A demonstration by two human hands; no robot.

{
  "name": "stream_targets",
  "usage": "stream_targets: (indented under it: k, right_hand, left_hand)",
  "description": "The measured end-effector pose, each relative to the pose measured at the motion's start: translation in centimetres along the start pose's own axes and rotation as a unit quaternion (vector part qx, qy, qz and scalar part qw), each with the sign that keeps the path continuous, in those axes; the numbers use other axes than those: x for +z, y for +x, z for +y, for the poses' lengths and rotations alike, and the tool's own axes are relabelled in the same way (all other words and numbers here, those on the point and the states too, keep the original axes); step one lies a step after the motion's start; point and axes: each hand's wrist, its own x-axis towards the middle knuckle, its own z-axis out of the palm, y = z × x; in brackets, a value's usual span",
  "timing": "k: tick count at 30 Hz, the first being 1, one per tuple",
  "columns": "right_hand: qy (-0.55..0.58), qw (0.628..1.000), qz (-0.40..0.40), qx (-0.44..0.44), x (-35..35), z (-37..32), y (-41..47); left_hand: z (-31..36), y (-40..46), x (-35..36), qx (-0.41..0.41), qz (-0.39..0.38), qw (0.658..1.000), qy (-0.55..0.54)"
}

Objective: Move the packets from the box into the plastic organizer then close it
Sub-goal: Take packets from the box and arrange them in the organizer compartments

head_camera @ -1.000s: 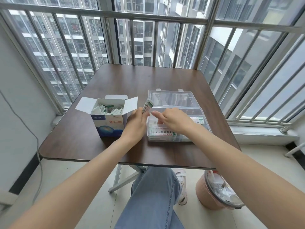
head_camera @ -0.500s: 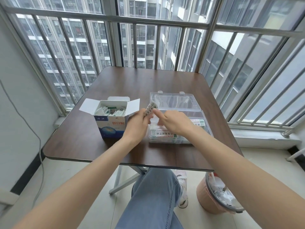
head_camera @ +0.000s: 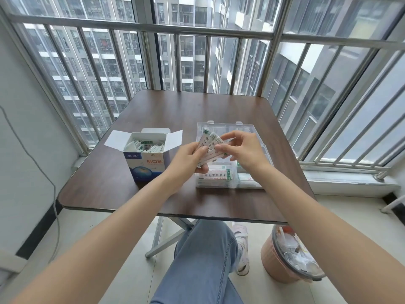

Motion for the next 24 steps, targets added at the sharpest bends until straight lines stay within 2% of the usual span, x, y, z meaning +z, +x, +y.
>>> stream_targets:
  k: [8, 16, 24]
  right_hand:
    - [0.028, 0.999, -0.025, -0.018, -0.64, -0.04, -0.63]
    - [-0.018, 1.0, -0.012, -0.023, -0.59, 0.17, -0.42]
    - [0.002, 1.0, -0.023, -0.014, -0.93, 0.76, -0.62]
  left_hand:
    - [0.2, -0.18, -0.09, 0.024, 0.048, 0.998, -0.028]
    - [-0.2, -0.12, -0.27, 0.0, 0.005, 1.0, 0.012]
    - [0.21, -0.35, 0.38, -0.019, -0.015, 1.0, 0.009]
